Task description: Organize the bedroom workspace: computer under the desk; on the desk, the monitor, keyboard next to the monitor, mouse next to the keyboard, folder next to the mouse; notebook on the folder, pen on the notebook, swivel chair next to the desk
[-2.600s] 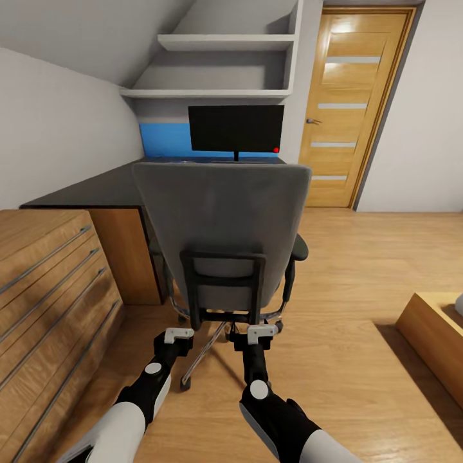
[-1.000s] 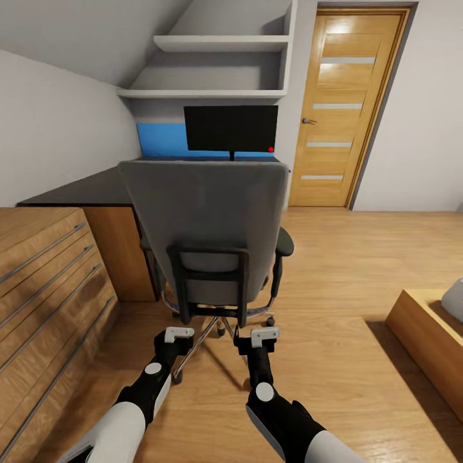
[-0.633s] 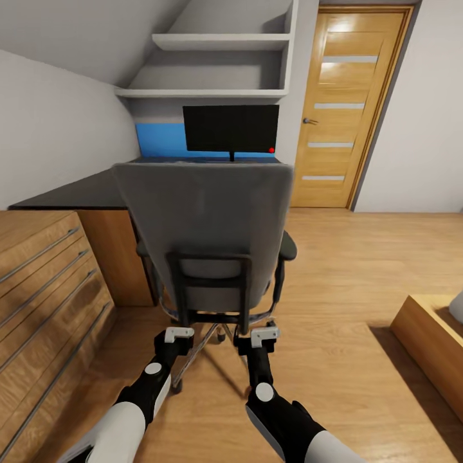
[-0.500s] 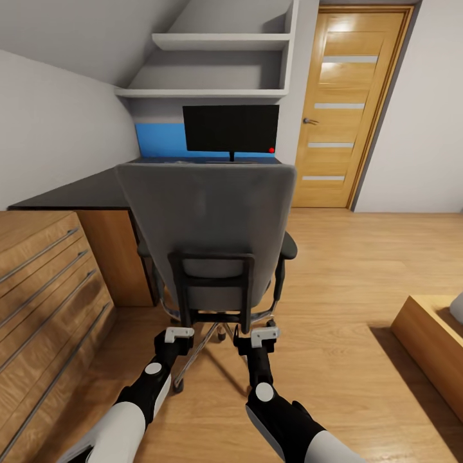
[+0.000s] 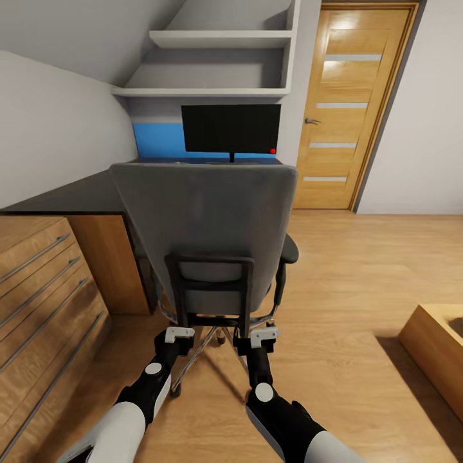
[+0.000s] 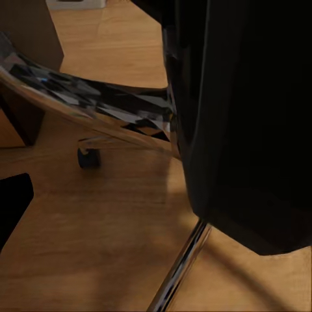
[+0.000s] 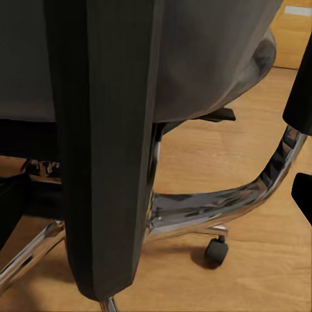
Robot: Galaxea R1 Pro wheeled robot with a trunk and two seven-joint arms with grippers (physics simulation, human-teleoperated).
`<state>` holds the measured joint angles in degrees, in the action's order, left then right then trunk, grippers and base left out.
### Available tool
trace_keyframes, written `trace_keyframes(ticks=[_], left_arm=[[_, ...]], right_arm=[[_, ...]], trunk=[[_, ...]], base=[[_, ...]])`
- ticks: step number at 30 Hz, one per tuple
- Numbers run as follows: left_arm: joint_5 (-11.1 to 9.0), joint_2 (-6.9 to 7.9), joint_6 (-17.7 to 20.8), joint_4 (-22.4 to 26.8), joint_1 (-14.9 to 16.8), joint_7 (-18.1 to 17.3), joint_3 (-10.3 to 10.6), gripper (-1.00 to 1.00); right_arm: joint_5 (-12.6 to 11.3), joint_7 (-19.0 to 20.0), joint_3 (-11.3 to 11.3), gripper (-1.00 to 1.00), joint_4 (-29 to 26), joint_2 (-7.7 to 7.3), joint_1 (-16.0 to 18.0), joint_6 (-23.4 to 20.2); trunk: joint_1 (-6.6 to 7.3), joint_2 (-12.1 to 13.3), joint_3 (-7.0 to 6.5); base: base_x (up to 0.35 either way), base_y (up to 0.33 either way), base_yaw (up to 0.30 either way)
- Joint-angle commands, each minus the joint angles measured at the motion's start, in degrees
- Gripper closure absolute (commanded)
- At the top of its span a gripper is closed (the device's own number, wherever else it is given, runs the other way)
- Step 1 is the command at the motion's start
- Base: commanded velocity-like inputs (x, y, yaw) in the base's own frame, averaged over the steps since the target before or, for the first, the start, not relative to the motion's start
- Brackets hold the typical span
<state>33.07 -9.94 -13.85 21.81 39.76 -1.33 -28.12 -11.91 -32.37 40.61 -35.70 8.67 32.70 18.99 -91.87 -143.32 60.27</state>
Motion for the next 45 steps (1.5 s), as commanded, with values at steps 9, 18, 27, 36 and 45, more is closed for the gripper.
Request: trace_keyframes(ticks=[9,18,27,36,45], left_arm=[[0.42,-0.05,-0.22,0.08,0.06,0.01,-0.70,-1.00],[0.42,-0.05,-0.24,0.08,0.06,0.03,-0.75,-1.00],[0.34,-0.05,-0.17,0.08,0.06,0.17,-0.79,-1.00],[0.31,-0.05,-0.13,0.08,0.06,0.19,-0.79,-1.00],[0.25,-0.05,-0.13,0.08,0.06,0.19,-0.87,-1.00]], right_arm=[[-0.75,-0.50,0.26,-1.00,0.03,-0.06,0.09,0.52],[-0.75,-0.50,0.26,-1.00,0.10,-0.06,0.09,0.52],[-0.68,-0.50,0.26,-1.00,0.10,-0.06,0.11,0.52],[-0.66,-0.50,0.26,-1.00,0.05,-0.06,0.11,0.52],[-0.66,-0.42,0.25,-1.00,0.10,-0.06,0.12,0.52]], trunk=[[-0.01,-0.02,0.05],[-0.01,-0.02,0.05],[-0.01,-0.02,0.05],[-0.01,-0.02,0.05],[-0.01,-0.02,0.05]], base=[[0.227,0.000,0.000],[0.205,0.000,0.000],[0.204,0.000,0.000],[0.204,0.000,0.000],[0.204,0.000,0.000]])
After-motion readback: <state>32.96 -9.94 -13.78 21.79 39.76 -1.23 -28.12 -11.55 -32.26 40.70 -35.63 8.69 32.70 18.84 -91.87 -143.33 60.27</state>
